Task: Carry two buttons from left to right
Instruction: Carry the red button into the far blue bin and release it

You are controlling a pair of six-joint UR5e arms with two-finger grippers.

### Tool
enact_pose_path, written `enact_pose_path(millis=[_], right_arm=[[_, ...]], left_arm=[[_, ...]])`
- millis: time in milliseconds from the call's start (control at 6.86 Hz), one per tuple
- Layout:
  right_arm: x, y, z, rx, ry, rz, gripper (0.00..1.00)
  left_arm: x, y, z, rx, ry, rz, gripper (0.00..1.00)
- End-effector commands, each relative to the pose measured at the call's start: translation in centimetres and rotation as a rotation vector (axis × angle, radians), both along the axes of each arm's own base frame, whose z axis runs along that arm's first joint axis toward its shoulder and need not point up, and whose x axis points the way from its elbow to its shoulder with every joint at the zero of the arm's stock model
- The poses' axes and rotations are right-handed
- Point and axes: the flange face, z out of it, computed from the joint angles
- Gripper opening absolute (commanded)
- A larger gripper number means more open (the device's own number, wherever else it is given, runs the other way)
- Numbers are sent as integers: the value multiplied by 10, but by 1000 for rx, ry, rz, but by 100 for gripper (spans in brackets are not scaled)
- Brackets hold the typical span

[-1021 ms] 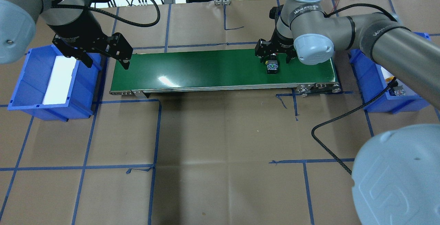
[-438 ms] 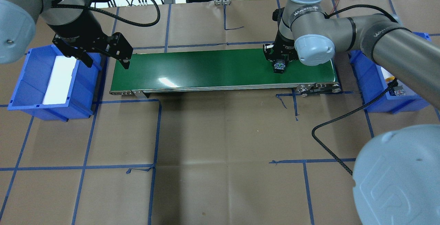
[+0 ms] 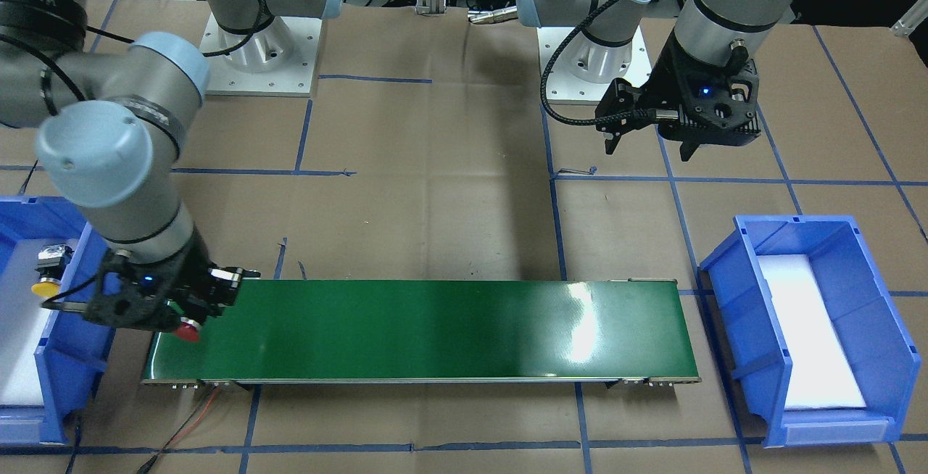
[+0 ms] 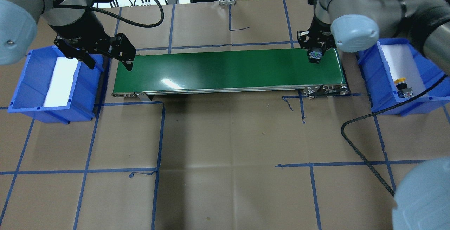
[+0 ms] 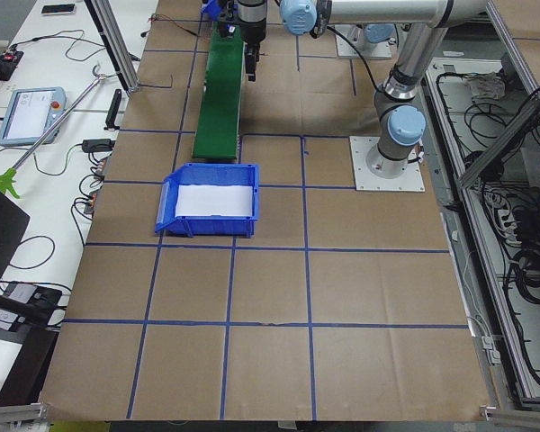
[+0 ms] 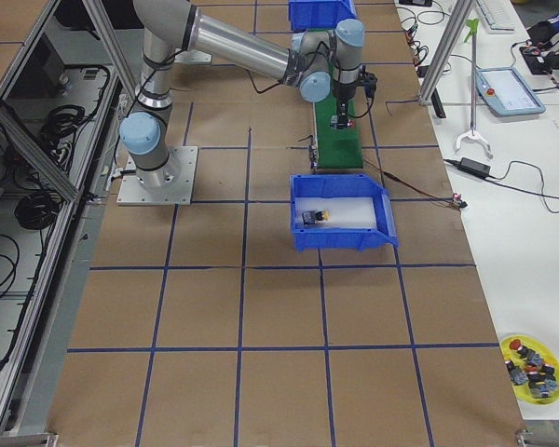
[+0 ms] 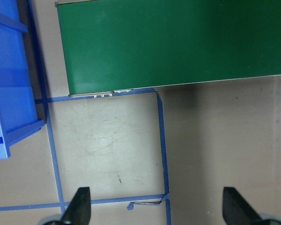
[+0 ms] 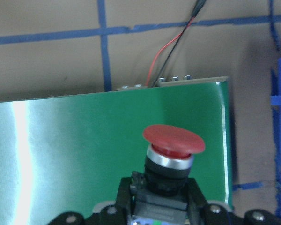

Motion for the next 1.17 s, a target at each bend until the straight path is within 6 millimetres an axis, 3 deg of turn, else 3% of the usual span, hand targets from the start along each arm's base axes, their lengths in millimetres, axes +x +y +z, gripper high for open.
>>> enact_pose_path(millis=[0, 146, 292, 438, 583, 729, 875, 1021], right_arm=[[-102, -5, 73, 9, 19, 58, 6], [-146, -15, 103, 46, 23, 147, 6], [-194, -33, 93, 91, 14, 216, 6], [-246, -50, 67, 118, 3, 269, 6], [-277, -66, 26, 109, -71, 354, 5], [-289, -70, -2, 126, -107, 346, 5], [-288, -69, -23, 148, -126, 347, 5], [-286, -67, -56, 165, -139, 347, 5]], left_arm=[[0, 0, 0, 0, 0, 0, 100], [0, 0, 0, -1, 0, 1, 100], [0, 0, 0, 0, 0, 0, 100], [0, 0, 0, 2, 0, 1, 100], [0, 0, 0, 0, 0, 1, 100], [0, 0, 0, 2, 0, 1, 100], [0, 0, 0, 0, 0, 1, 100], [0, 0, 0, 0, 0, 1, 100]])
